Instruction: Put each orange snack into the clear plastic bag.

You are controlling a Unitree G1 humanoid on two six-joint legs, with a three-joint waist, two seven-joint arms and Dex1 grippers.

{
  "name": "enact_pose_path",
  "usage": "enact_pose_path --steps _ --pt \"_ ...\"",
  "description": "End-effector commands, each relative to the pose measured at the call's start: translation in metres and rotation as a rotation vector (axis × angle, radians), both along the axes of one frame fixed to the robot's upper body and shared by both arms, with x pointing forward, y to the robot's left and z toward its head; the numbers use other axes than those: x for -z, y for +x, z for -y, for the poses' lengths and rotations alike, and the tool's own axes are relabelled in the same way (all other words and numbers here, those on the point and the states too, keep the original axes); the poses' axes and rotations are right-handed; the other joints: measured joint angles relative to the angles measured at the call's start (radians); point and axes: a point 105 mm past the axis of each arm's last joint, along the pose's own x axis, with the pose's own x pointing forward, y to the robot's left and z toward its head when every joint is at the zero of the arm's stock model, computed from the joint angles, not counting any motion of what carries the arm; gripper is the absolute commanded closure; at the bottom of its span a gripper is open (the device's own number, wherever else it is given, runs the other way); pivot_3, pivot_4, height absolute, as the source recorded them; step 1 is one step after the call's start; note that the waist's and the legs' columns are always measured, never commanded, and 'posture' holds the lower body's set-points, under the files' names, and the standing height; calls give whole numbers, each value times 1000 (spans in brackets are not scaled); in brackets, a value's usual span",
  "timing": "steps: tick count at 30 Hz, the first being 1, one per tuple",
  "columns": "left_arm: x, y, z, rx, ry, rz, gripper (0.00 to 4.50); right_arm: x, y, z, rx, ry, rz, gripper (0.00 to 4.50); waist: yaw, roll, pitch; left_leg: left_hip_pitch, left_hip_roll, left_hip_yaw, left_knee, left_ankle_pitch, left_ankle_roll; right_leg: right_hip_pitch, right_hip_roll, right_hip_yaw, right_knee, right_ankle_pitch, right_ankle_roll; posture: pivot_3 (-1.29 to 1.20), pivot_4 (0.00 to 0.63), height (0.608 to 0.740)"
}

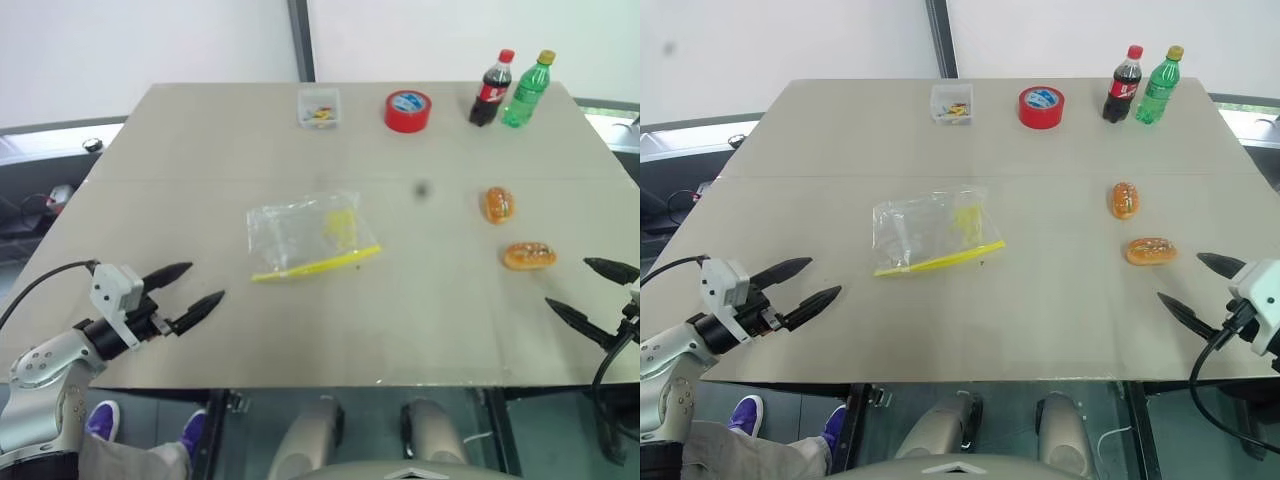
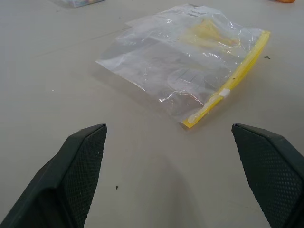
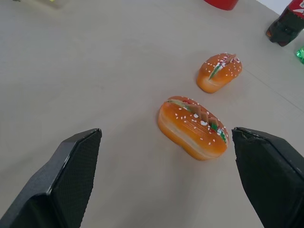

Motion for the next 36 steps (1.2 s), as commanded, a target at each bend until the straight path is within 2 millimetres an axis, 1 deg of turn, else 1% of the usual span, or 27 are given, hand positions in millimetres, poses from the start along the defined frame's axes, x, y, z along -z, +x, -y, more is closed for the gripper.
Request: enact_pose_path --steps 1,4,6,10,12,13,16,17,18,19,21,24,27,30,33,35,36 --pt "-19 4 7 21 -10 54 47 -13 4 3 1 -25 48 0 0 0 0 0 0 0 0 0 0 0 0 0 0 0 0 0 150 740" --pt "-25 9 17 27 -49 50 47 -14 11 -1 -10 -17 56 0 0 0 0 0 0 0 0 0 0 0 0 0 0 0 0 0 150 740" --pt "-26 11 18 9 -59 49 47 -14 13 -5 -18 -9 70 0 0 0 0 0 0 0 0 0 0 0 0 0 0 0 0 0 150 740" --pt "-26 17 18 -33 -79 40 47 -22 18 -22 -39 80 111 0 -3 0 0 0 0 0 -2 0 0 -1 0 0 -1 0 0 0 150 740" --pt "-25 19 22 -23 -77 41 47 -22 19 -29 -60 61 123 0 -2 0 0 0 0 0 -2 0 0 -1 0 0 -1 0 0 0 150 740" --pt "-25 23 22 -39 -117 17 47 -21 19 -38 -90 63 125 0 -1 0 0 0 0 0 -2 0 0 -1 0 0 -1 0 0 0 150 740" --pt "-14 32 17 -136 -126 -137 47 -20 18 -72 -190 29 133 0 0 0 0 0 0 -1 -2 0 0 -1 0 0 -2 0 0 0 150 740" --pt "-11 34 15 -167 -132 -183 47 -20 18 -77 -202 15 138 0 -1 0 0 0 0 -1 -2 0 0 -1 1 0 -1 0 0 0 150 740" --pt "-10 36 13 -193 -181 -248 47 -21 19 -82 -201 0 149 0 -1 0 0 0 0 -1 -2 0 0 -1 1 -1 -1 0 0 0 150 740" --pt "-8 37 17 -154 -281 -354 47 -21 19 -93 -239 -6 152 0 -1 0 0 0 0 -1 -2 0 0 -1 1 -1 -1 0 0 0 150 740" --pt "-7 42 19 -110 -427 -487 47 -22 18 -112 -305 -1 157 0 -1 0 0 -1 0 -1 -1 0 0 -1 1 -1 -1 0 0 0 150 740" --pt "2 55 10 -135 -478 -575 47 -26 19 -127 -344 15 179 0 -4 0 0 0 -1 -2 0 0 0 -1 2 -2 0 0 1 0 150 740" --pt "12 70 10 -124 -509 -647 47 -26 18 -134 -354 18 187 0 -2 -1 0 0 -1 -2 0 2 -3 -1 2 -2 0 0 0 0 150 740" --pt "18 80 22 -52 -552 -721 47 -25 16 -134 -349 14 187 0 5 -1 0 0 -4 -3 0 2 -3 -1 1 -3 1 0 0 0 150 740" --pt "25 88 47 79 -617 -821 47 -21 12 -130 -330 -3 172 0 8 -1 -1 0 -6 -3 1 2 -3 0 0 -3 1 0 1 0 150 740" --pt "30 91 57 129 -645 -871 47 -20 9 -127 -314 -16 172 0 14 0 -2 0 -8 -3 2 2 -3 0 0 -3 2 0 1 0 150 740" --pt "34 92 61 146 -648 -894 47 -19 6 -125 -304 -17 168 0 9 -1 -2 0 -8 -3 3 2 -3 1 0 -3 2 0 1 0 150 740"
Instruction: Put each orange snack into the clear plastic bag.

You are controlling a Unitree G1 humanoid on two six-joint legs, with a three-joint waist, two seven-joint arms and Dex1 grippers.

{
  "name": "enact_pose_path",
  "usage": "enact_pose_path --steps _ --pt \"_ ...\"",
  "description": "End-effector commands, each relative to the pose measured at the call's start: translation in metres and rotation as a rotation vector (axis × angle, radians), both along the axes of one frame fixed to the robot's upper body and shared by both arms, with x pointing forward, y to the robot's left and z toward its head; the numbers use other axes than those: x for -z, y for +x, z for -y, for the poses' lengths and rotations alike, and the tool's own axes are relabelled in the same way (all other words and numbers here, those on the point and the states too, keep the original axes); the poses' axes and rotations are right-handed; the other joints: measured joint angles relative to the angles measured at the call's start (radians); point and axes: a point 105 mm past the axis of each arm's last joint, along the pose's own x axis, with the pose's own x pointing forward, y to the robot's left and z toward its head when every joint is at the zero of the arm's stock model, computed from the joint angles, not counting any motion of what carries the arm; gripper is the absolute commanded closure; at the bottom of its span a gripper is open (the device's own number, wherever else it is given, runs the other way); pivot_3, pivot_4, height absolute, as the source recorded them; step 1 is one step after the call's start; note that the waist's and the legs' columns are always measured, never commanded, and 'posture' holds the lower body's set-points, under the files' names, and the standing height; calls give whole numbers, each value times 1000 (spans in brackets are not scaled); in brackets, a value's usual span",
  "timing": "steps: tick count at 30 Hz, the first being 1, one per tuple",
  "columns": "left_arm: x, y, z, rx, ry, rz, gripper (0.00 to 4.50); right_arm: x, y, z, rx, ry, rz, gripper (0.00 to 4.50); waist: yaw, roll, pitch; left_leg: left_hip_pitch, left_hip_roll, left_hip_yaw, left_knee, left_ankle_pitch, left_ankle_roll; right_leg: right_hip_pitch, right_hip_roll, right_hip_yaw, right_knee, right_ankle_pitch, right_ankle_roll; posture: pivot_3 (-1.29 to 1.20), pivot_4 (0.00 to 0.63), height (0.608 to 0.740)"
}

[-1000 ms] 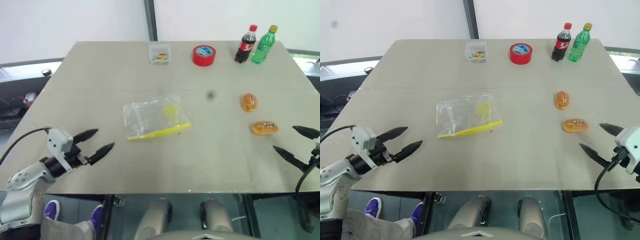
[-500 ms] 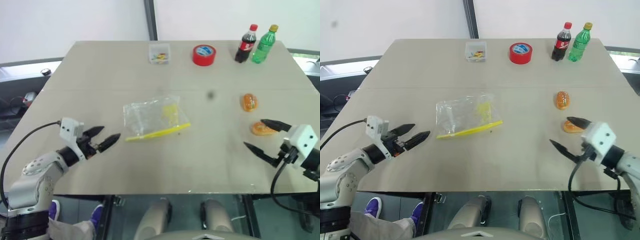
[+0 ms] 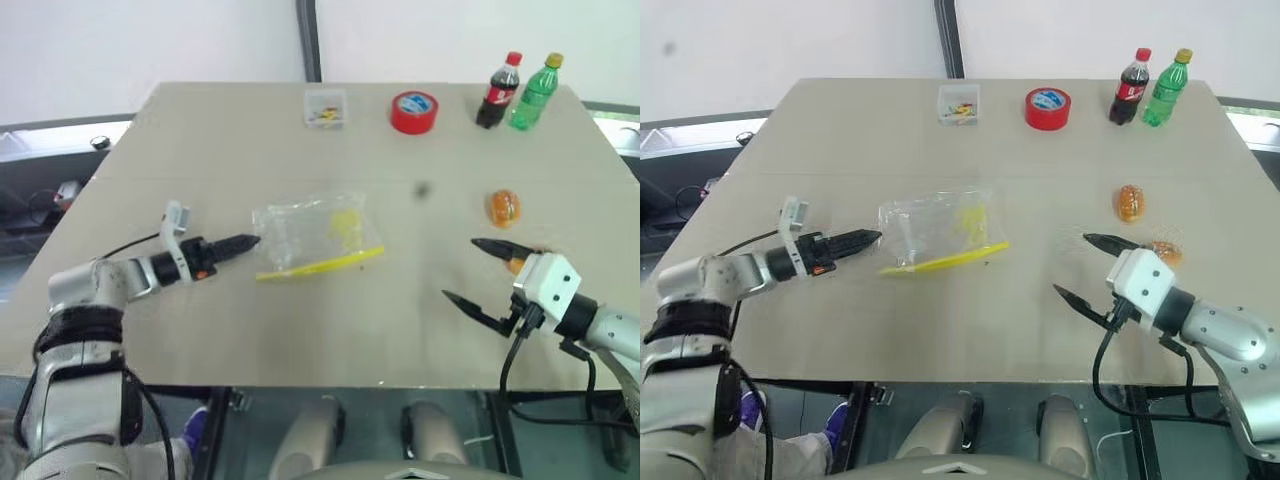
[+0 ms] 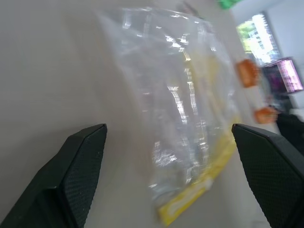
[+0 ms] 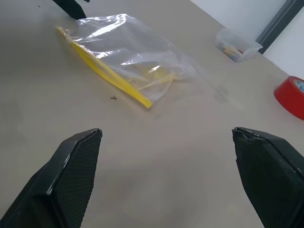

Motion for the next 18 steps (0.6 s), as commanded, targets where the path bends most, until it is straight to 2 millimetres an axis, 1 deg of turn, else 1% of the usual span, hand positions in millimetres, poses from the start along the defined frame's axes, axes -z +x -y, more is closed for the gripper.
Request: enact_pose_path --steps 1,3,6,8,10,11,12,13,14,17,18 --pt "34 -10 13 71 -6 -144 47 -12 -8 3 21 -17 62 0 -6 0 0 0 0 0 0 0 0 0 0 1 0 0 0 0 150 740" --pt "38 -7 26 103 -25 -160 47 -11 -15 5 42 -20 57 0 1 1 -2 0 0 0 0 0 0 0 0 1 1 0 0 0 150 740" --pt "36 2 45 135 -55 -141 47 -11 -22 7 74 -20 61 0 3 2 -5 0 0 0 1 0 1 1 -1 0 1 0 1 0 150 740" --pt "41 6 56 145 -35 -147 47 -11 -25 7 92 -20 67 0 6 1 -6 1 0 -1 2 -2 3 2 -1 0 2 0 1 0 150 740" --pt "48 8 66 147 -17 -184 570 -12 -27 7 106 -21 73 0 8 1 -6 6 0 -1 2 -2 3 8 -1 0 2 -3 5 0 150 740" --pt "50 6 72 163 -21 -217 1127 -12 -27 6 112 -19 73 0 7 1 -7 12 0 0 1 -3 5 15 -1 0 1 -5 9 0 150 740" --pt "49 4 77 181 -48 -240 1305 -12 -28 6 115 -23 75 0 6 1 -7 13 0 0 1 -3 5 15 -1 0 1 -6 10 0 150 740" --pt "48 4 82 187 -62 -257 1696 -12 -29 6 118 -34 81 0 6 1 -7 13 0 0 1 -3 5 15 -2 0 1 -6 10 0 150 740" --pt "48 4 85 184 -76 -274 1979 -11 -29 6 120 -45 87 0 6 1 -7 13 0 0 1 -3 5 15 -1 0 1 -6 10 0 150 740" --pt "41 6 89 159 -126 -324 3328 -11 -26 0 117 -86 135 0 5 1 -7 12 -1 0 1 -4 6 15 -2 0 1 -6 10 0 150 740" --pt "33 6 90 175 -156 -329 3789 -11 -24 -1 123 -98 152 0 6 2 -8 13 -1 0 1 -4 6 15 -2 0 1 -6 10 0 150 740"
